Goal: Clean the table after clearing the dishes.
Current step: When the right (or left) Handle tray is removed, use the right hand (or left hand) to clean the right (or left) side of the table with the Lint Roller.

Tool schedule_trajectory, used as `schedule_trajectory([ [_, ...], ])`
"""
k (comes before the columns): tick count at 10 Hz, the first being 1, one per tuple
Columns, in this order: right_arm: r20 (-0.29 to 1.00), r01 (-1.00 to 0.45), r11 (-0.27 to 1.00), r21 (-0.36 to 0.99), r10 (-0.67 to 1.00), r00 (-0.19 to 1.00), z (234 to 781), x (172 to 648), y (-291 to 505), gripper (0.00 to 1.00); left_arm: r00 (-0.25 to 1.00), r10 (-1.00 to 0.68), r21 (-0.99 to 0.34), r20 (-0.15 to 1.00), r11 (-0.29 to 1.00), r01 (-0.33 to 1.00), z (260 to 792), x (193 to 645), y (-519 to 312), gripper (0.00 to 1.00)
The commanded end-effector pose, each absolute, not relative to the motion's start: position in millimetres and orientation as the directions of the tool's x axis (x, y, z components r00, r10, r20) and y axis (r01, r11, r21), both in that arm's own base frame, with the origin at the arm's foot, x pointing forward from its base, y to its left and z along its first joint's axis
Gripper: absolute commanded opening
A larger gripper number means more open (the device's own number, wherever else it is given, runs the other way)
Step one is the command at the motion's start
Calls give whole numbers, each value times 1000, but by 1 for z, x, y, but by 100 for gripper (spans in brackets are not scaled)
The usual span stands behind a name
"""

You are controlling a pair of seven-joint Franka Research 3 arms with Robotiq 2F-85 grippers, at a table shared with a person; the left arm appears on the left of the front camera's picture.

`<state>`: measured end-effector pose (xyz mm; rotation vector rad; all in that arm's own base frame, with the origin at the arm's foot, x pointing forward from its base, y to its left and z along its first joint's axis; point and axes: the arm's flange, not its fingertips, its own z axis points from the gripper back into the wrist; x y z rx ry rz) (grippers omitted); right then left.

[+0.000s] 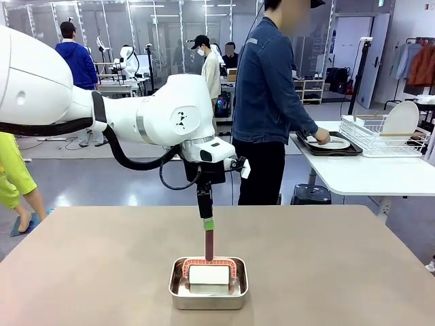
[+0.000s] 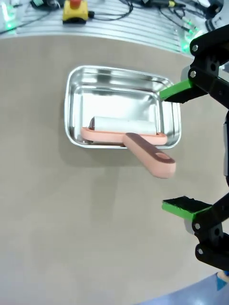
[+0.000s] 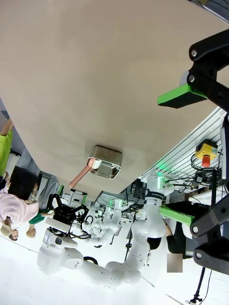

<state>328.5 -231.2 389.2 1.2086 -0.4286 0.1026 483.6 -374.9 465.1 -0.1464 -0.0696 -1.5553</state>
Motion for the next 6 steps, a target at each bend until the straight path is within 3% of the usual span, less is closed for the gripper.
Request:
schedule_trajectory([
  [1, 387, -309, 367, 877, -162, 908, 391, 326, -228, 100, 16, -980, -98, 197, -3, 995, 468, 491, -388, 100],
  [2, 387, -309, 367, 877, -162, 908, 391, 326, -228, 100, 16, -990, -50, 137, 9, 999, 465, 484, -375, 100],
  [6, 387, -309, 367, 877, -162, 908, 391, 326, -228, 100, 16, -990, -50, 137, 9, 999, 465, 484, -375, 100],
])
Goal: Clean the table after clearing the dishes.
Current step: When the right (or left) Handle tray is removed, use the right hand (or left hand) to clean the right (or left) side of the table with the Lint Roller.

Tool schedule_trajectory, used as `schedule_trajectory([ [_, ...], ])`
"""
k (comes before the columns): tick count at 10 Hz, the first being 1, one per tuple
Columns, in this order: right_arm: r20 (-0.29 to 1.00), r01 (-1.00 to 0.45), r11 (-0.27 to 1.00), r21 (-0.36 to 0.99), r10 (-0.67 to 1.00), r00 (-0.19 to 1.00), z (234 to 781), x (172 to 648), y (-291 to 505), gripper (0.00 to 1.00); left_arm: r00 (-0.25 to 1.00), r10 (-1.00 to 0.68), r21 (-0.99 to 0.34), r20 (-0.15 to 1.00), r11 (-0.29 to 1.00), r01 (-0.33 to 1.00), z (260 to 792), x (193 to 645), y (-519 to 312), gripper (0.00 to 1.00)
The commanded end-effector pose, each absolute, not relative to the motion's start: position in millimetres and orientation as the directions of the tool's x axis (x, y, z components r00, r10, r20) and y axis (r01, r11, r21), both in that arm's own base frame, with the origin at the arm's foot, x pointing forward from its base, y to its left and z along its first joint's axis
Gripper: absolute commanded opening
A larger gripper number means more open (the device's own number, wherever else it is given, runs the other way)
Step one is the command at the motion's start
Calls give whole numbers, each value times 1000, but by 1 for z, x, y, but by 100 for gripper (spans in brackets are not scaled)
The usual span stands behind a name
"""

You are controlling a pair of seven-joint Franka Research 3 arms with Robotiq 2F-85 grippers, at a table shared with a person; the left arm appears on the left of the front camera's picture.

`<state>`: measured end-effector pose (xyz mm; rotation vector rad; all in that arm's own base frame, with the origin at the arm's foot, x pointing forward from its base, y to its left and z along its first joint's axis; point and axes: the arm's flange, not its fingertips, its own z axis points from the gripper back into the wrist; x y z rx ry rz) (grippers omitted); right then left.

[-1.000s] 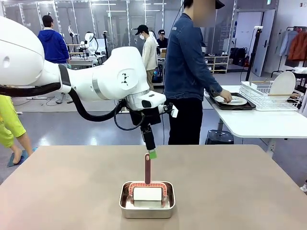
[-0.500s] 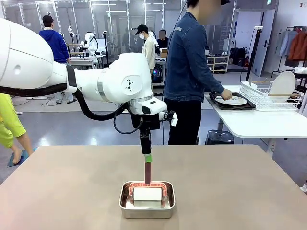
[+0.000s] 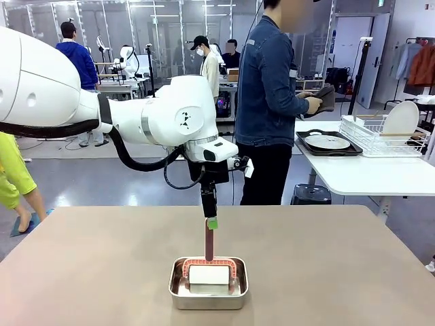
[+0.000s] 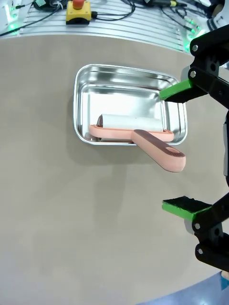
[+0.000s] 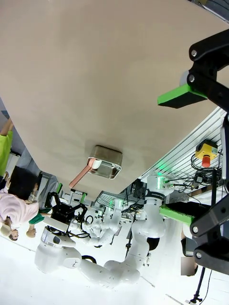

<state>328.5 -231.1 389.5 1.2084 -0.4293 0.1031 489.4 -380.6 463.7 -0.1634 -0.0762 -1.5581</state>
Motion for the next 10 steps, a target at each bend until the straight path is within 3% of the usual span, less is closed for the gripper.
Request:
schedule_trajectory([
  [1, 387, -309, 367, 877, -162, 908, 391, 326, -228, 100, 16, -990, -50, 137, 9, 999, 465, 484, -375, 100],
  [4, 387, -309, 367, 877, -162, 908, 391, 326, -228, 100, 13, -988, -56, 152, 5, 998, 464, 489, -381, 100],
  [10, 387, -309, 367, 877, -162, 908, 391, 326, -228, 100, -81, -995, -133, 50, -87, 987, 435, 519, -392, 100],
])
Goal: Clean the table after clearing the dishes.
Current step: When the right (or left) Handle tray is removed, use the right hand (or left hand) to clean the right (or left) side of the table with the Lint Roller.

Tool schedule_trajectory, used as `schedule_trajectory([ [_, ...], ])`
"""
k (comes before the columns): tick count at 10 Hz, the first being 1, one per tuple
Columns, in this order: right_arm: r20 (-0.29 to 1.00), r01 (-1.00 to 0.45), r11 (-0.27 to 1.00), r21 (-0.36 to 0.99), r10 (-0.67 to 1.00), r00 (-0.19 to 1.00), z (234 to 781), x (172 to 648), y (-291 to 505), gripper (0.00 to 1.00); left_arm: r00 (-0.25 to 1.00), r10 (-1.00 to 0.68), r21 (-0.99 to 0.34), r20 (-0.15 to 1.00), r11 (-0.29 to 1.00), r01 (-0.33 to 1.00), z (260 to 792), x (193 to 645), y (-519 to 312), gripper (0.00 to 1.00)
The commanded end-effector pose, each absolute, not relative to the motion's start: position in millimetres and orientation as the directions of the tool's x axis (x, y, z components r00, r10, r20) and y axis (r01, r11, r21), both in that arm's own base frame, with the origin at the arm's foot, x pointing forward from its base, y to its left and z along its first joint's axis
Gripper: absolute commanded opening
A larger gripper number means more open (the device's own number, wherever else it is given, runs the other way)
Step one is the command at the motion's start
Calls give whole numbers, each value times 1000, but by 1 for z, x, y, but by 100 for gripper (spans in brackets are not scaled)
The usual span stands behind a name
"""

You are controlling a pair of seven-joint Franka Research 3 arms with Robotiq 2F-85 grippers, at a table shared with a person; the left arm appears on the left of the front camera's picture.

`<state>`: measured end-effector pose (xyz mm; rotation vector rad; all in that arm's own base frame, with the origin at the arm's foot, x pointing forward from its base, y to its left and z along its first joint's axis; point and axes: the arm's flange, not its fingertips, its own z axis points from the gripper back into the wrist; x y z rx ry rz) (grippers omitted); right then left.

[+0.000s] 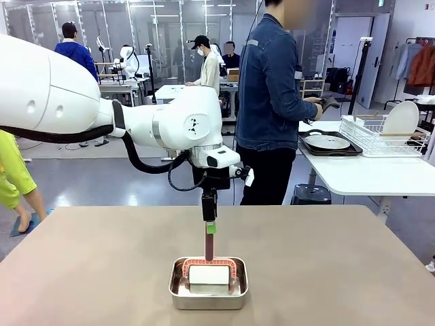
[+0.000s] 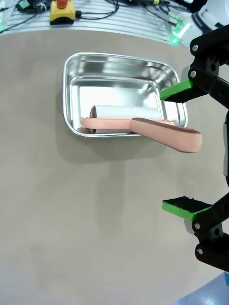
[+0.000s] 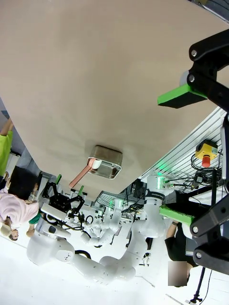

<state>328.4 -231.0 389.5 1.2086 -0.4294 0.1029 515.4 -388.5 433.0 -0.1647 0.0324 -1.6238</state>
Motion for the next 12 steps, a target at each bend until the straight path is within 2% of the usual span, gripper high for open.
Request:
schedule_trajectory([
  [1, 387, -309, 367, 877, -162, 908, 391, 326, -228, 100, -94, -995, -138, 46, -100, 985, 427, 521, -394, 100],
  [2, 387, -309, 367, 877, -162, 908, 391, 326, -228, 100, -91, -994, -163, 67, -101, 981, 419, 523, -396, 100],
  [5, 387, -309, 367, 877, -162, 908, 391, 326, -228, 100, -68, -997, -185, 23, -71, 980, 408, 524, -403, 100],
  [9, 387, -309, 367, 877, -162, 908, 391, 326, -228, 100, -57, -998, -205, -28, -51, 977, 415, 519, -401, 91],
  [12, 387, -309, 367, 877, -162, 908, 391, 326, -228, 100, -35, -999, -227, -26, -28, 974, 415, 520, -392, 90],
])
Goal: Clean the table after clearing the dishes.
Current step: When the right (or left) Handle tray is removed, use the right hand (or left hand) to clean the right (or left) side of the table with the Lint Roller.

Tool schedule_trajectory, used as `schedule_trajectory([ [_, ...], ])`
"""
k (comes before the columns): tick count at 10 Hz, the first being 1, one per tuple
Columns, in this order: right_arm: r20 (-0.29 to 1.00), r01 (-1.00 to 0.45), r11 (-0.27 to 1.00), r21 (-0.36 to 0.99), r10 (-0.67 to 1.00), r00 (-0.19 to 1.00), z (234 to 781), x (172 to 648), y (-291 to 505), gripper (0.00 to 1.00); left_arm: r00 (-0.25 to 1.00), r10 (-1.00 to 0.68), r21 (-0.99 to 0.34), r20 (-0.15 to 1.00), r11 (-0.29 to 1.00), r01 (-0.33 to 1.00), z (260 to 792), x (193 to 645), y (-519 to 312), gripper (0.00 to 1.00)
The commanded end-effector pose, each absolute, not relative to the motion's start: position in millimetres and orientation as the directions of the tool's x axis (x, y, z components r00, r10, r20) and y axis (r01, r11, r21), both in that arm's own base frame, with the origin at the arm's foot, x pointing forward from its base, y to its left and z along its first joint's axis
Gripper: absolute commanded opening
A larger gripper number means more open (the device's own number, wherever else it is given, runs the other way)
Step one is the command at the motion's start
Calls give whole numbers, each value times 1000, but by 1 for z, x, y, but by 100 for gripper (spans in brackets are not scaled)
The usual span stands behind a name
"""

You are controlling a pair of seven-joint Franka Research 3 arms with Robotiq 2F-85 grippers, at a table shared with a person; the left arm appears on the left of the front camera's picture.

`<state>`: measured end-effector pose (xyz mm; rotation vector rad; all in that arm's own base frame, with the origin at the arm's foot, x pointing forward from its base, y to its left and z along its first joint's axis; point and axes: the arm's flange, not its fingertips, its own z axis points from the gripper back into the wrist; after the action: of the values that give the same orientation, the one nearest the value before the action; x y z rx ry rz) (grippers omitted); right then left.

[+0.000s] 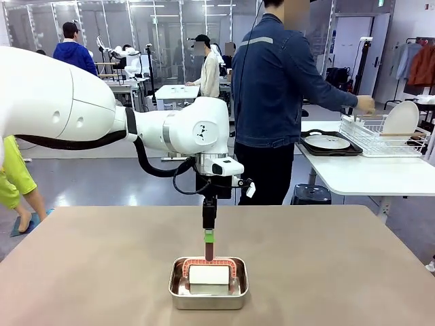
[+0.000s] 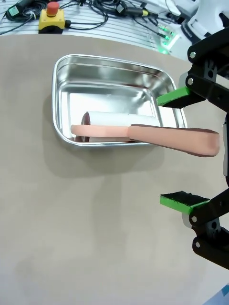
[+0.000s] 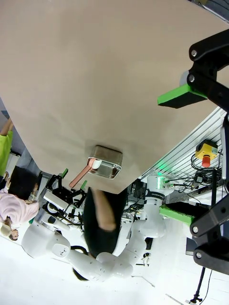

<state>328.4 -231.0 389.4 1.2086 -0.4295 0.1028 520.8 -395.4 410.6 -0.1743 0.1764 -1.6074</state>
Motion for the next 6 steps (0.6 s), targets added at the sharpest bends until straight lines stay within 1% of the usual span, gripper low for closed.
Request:
schedule_trajectory([
  [1, 387, -309, 367, 877, -162, 908, 391, 326, -228, 100, -32, -999, -230, -24, -26, 973, 415, 519, -392, 85],
  [2, 387, -309, 367, 877, -162, 908, 391, 326, -228, 100, -34, -999, -232, -25, -28, 972, 415, 520, -393, 85],
  [3, 387, -309, 367, 877, -162, 908, 391, 326, -228, 100, -30, -999, -235, -26, -23, 972, 415, 520, -392, 78],
  [4, 387, -309, 367, 877, -162, 908, 391, 326, -228, 100, -28, -999, -236, -27, -21, 972, 415, 520, -391, 82],
  [6, 387, -309, 367, 877, -162, 908, 391, 326, -228, 100, -29, -999, -236, -15, -25, 971, 416, 519, -391, 71],
])
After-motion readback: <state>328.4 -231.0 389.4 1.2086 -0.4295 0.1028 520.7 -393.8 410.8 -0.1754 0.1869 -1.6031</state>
